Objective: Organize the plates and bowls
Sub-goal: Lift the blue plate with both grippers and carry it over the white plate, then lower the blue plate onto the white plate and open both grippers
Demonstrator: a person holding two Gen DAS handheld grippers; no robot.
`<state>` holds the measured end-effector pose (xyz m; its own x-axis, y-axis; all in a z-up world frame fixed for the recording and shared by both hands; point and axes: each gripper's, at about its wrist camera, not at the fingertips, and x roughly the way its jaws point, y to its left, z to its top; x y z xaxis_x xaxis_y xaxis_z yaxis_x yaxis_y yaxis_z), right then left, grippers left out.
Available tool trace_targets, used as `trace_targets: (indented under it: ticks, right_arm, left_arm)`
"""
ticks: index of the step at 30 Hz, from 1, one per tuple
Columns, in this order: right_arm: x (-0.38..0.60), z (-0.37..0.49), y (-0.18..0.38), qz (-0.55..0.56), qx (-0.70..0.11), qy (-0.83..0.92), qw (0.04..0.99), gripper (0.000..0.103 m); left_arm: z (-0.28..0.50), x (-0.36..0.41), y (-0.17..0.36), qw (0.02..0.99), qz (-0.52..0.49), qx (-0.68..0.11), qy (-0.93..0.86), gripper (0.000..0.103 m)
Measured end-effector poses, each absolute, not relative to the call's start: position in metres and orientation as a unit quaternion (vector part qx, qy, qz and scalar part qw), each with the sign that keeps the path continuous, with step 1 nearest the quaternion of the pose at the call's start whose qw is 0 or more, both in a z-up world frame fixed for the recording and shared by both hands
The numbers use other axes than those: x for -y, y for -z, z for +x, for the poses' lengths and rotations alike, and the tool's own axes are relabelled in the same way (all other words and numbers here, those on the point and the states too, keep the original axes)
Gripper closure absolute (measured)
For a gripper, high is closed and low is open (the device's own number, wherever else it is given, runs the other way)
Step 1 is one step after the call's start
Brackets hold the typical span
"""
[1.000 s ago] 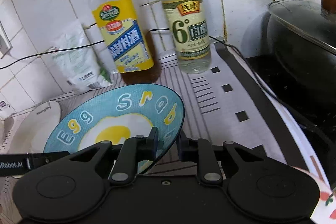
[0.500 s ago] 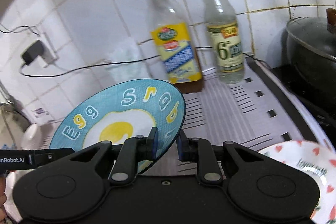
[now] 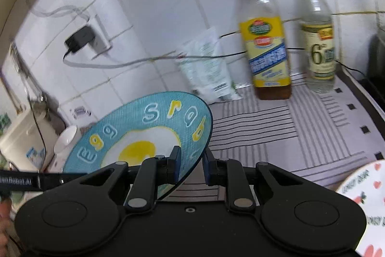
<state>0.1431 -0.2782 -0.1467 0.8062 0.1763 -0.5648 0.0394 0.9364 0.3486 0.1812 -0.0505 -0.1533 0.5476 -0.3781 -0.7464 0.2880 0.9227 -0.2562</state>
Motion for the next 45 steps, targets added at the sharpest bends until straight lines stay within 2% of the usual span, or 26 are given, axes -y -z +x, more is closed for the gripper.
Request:
trace_targets:
  ticks: [11,26,35,45]
  right_arm:
    - [0.254,0.179,0.181,0.154,-0.35,-0.071,0.921,0.08]
    - [0.246,0.203,0.185,0.115,-0.376,-0.07,0.917,0.079]
    - [0.226,0.213,0.185,0.043,-0.378,-0.049,0.924,0.075]
    - [0.231,0.223,0.191,0.067,-0.377,-0.041,0.923,0.072]
  left_arm:
    - [0.204,0.033,0.183,0.865,-0.074,-0.475,0.144,0.083]
    - [0.239,0.045,0.182,0.826,-0.074,-0.544,0.127,0.079]
    - [0.25,0.048,0.185,0.822,-0.073,-0.553,0.116,0.078]
    - [0.267,0.057,0.193,0.814,-0.061,-0.57,0.095,0.076]
